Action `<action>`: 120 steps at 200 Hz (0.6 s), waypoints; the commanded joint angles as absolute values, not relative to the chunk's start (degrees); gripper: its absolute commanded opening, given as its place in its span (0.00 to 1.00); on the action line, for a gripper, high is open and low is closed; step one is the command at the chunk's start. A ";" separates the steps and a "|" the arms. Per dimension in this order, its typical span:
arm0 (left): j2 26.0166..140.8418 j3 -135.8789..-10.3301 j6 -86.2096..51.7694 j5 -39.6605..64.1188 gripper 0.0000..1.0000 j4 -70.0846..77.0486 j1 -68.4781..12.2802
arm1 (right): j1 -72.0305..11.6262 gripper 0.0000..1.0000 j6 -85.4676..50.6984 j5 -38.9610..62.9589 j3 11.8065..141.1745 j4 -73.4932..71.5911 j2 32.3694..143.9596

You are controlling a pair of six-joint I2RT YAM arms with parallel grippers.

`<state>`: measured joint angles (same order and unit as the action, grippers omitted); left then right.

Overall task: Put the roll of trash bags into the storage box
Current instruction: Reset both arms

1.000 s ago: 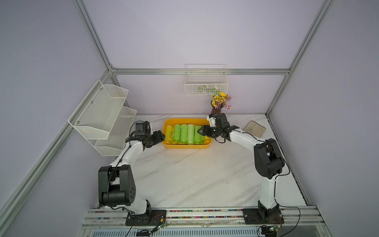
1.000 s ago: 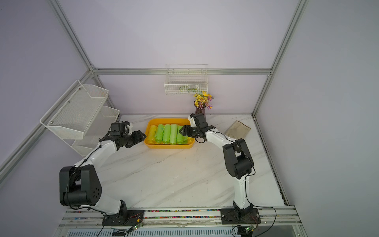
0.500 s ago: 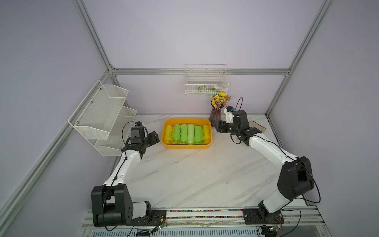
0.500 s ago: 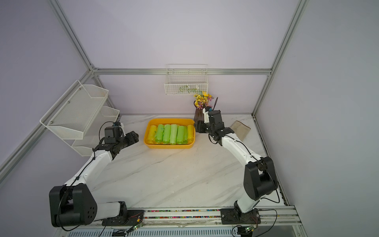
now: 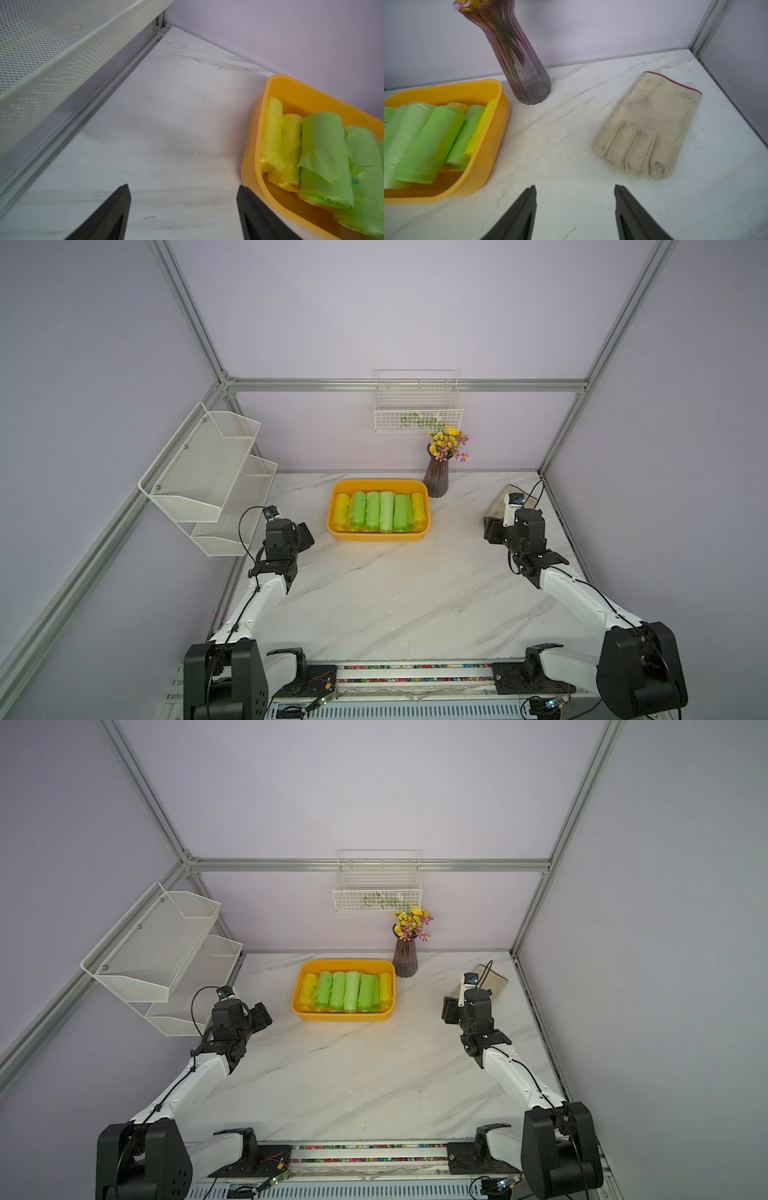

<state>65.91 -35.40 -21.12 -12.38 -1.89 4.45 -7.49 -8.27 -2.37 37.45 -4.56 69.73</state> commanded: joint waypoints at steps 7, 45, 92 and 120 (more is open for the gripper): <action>63.11 -31.84 -17.55 -15.45 0.90 9.25 4.73 | -6.86 0.65 -6.37 -4.41 34.17 -12.07 69.48; 64.48 -28.99 -15.02 -16.33 1.00 14.86 4.69 | -6.48 0.72 -6.34 -8.38 29.74 -19.52 71.62; 68.73 -25.71 -13.48 -15.00 1.00 24.32 4.70 | -6.37 0.91 -2.50 -12.58 18.03 -42.66 72.20; 71.74 -23.50 -13.02 -14.24 1.00 30.32 4.73 | -6.25 0.99 -2.37 -15.80 15.87 -48.36 73.39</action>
<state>70.15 -24.93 -14.74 -14.98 20.82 4.47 -6.72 -3.70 -11.73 16.80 -36.53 72.90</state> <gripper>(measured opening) 0.997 0.985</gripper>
